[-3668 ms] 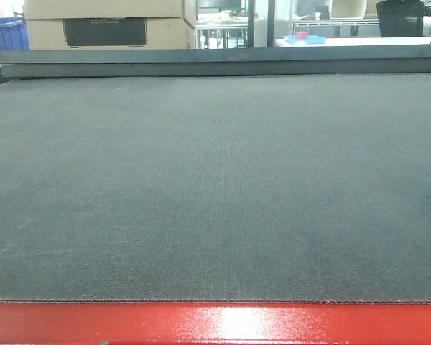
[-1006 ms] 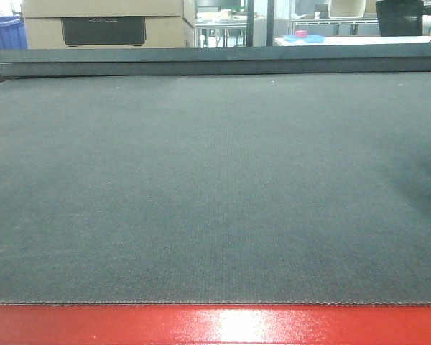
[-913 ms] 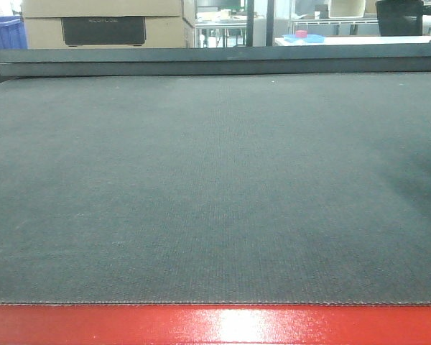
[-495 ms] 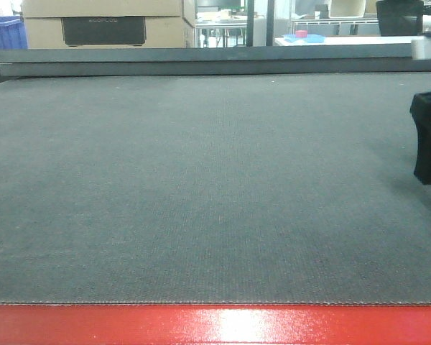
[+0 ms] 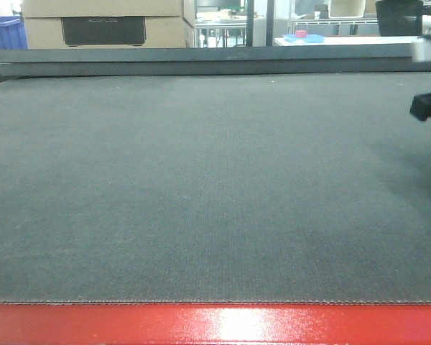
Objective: Grab block from conveyor and place in blue bin
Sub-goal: 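Close left gripper on green block and right gripper on blue block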
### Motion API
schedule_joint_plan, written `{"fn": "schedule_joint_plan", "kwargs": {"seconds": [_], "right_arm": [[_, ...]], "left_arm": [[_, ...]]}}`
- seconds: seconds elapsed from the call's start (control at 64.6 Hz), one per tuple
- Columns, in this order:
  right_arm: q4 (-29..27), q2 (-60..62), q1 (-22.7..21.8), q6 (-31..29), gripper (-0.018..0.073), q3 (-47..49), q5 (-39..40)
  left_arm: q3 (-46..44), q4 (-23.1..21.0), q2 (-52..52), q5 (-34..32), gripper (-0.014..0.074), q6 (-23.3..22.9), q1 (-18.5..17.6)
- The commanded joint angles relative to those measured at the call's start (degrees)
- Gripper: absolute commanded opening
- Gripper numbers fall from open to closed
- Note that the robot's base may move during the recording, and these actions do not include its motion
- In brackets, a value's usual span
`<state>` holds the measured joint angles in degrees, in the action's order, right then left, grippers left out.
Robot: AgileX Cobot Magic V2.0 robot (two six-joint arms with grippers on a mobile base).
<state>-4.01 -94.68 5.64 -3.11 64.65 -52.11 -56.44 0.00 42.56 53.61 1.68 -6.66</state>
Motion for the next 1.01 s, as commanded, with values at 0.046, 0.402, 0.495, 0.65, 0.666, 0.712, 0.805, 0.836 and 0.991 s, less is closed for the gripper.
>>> {"fn": "schedule_joint_plan", "kwargs": {"seconds": [0.046, 0.402, 0.495, 0.65, 0.666, 0.712, 0.805, 0.836, 0.991], "right_arm": [[0.0, 6.1, 1.8, -0.1, -0.0153, -2.5, 2.2], [-1.9, 19.1, 9.7, -0.1, -0.0153, -10.0, 7.2], [-2.2, 21.4, 10.9, -0.1, -0.0153, -10.1, 7.0], [-2.4, 24.9, 12.2, -0.1, -0.0153, -10.1, 7.0], [-2.4, 25.2, 12.2, -0.1, -0.0153, -10.1, 7.0], [-2.4, 25.7, 12.2, -0.1, -0.0153, -10.1, 7.0], [-2.4, 26.4, 12.2, -0.1, -0.0153, -10.1, 7.0], [-2.4, 26.6, 12.2, -0.1, -0.0153, -10.1, 7.0], [-2.4, 26.6, 12.2, -0.1, -0.0153, -10.1, 7.3]], "left_arm": [[-4.8, 1.9, 7.9, 5.1, 0.0599, -0.7, 0.6], [-12.4, 1.9, 30.1, 9.9, 0.0599, 7.3, 14.1], [-12.7, 1.9, 34.5, 8.2, 0.0599, 9.3, 15.9], [-12.7, 1.8, 41.7, 5.5, 0.0599, 13.0, 16.4], [-12.7, 1.8, 42.3, 5.3, 0.0599, 13.2, 16.4], [-12.7, 1.8, 43.9, 4.6, 0.0599, 13.2, 16.4], [-12.7, 1.8, 47.6, 2.3, 0.0599, 13.2, 16.4], [-12.7, 1.7, 48.9, 1.6, 0.0599, 13.2, 16.4], [-12.7, 1.4, 53.4, -2.0, 0.0599, 13.2, 16.4]]}}
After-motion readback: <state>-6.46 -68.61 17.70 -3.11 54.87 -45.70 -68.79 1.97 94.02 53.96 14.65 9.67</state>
